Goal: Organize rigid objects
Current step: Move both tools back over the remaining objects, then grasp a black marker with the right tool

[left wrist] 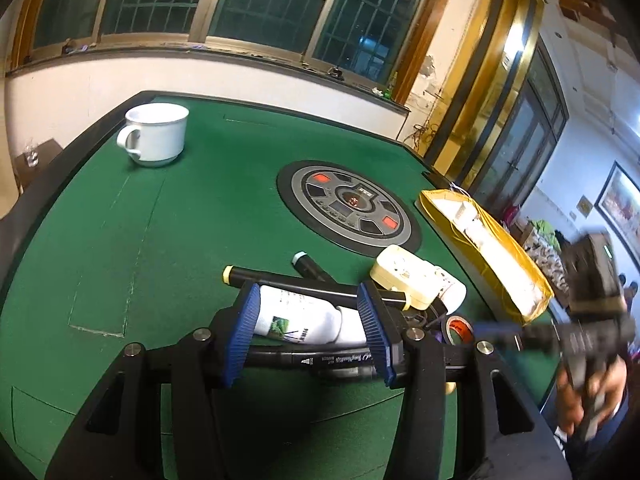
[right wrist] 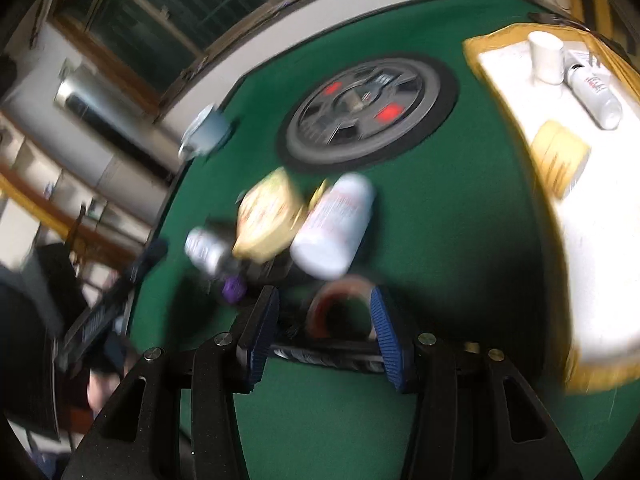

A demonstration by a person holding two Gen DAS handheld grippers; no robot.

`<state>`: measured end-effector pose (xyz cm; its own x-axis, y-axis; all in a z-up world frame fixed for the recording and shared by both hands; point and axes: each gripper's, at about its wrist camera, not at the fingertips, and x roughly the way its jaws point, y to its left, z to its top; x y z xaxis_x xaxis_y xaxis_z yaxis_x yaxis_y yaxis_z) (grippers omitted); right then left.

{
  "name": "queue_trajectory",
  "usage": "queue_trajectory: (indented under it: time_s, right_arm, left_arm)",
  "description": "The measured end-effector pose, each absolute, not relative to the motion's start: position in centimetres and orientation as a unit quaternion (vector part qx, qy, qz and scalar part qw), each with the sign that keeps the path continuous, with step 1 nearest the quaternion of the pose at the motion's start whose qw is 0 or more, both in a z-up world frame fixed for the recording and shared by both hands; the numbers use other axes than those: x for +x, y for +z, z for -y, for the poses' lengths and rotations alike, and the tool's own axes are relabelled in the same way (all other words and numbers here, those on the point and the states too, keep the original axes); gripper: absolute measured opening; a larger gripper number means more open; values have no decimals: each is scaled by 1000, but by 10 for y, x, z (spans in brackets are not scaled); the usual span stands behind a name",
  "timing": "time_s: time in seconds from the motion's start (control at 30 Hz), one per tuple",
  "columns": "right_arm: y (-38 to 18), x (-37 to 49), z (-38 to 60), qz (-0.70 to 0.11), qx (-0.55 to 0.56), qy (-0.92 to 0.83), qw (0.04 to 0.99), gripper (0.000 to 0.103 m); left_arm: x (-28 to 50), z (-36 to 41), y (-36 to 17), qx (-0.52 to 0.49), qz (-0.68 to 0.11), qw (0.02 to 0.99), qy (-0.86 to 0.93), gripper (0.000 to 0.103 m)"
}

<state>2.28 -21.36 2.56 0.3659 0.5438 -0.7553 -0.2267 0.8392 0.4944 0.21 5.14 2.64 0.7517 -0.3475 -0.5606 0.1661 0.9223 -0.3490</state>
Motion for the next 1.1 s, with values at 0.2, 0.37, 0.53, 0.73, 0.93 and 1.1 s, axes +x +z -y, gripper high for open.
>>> queue_trajectory:
  time_s: [0.2,0.37,0.53,0.73,0.93,1.1]
  right_arm:
    - [27,-30,183,-520,117,319,784,45]
    - [42,-43,196,-492,65,310,811,45]
    - [40,-65,184,-494,-72,386,776,45]
    - [23,-75,157,-496,-233,417,725,45]
    - [4,-66,144,-504,-286,388,717,14]
    - [11,-33,173,-508,-183,294,789,13]
  left_arm:
    - [1,-55,25,-149,-325,923,-141,49]
    - [-9,-55,27,-133,-336,916,-176,49]
    - [-26,-61,21,-98,-347,915,-180,49]
    - [-35,-63,22,-88,-348,915,-184,49]
    - [-44,-46,31,-39,-346,910,-225,49]
    - [-44,-11,25,39,-382,877,-287,49]
